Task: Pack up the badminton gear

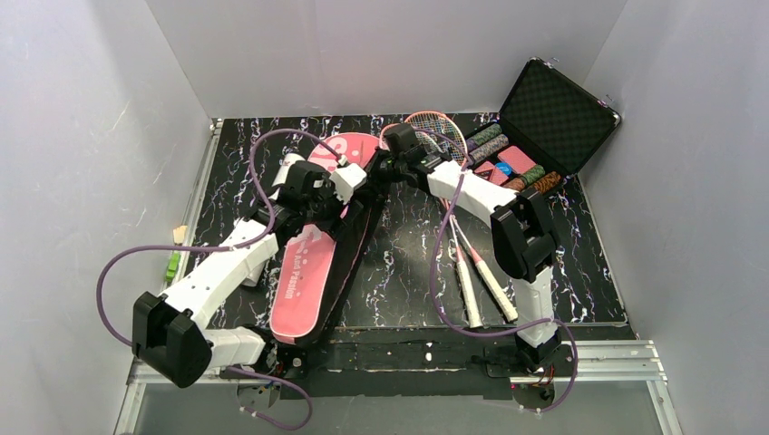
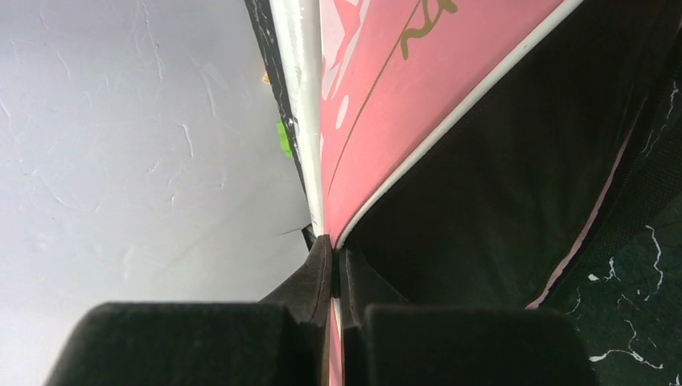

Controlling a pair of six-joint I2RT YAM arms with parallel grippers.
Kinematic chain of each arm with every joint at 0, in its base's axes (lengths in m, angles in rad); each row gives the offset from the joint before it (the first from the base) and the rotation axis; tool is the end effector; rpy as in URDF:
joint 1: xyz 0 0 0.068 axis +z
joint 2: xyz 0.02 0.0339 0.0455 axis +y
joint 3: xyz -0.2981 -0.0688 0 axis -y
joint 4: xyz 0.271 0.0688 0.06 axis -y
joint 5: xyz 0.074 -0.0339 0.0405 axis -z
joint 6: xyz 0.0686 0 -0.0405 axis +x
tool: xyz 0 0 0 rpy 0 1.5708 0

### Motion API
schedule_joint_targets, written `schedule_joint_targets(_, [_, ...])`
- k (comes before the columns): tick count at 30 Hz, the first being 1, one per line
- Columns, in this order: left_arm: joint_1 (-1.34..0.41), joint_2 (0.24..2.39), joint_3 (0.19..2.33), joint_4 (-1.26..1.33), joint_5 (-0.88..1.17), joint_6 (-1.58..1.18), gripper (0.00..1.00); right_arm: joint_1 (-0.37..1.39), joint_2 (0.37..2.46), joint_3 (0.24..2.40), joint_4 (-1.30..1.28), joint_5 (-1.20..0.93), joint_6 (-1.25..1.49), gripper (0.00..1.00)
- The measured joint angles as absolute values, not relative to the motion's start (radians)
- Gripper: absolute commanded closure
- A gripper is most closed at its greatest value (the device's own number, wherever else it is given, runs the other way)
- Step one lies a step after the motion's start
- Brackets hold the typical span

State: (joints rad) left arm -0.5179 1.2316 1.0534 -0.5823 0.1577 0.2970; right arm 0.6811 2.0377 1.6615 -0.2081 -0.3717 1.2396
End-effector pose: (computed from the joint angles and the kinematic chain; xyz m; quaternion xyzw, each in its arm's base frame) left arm 0.2561 -0.1583 0.3079 0.3916 0.8289 -0.1153 0.3826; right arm 0.4064 0.3614 0.2599 0.1545 0.8562 0.4746 0.1334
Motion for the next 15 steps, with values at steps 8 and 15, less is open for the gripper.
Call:
schedule_joint_targets(8, [-0.539,1.325,1.053,-0.538,0.061,0.332,0.37,0.701,2.038,1.673,-0.237,-0.369,1.225,0.99])
schedule_joint_targets(15, [-0.551,1.325,1.040,-0.519,-0.019,0.360,0.75,0.706,2.039,1.693,-0.239,-0.372,1.226,0.99])
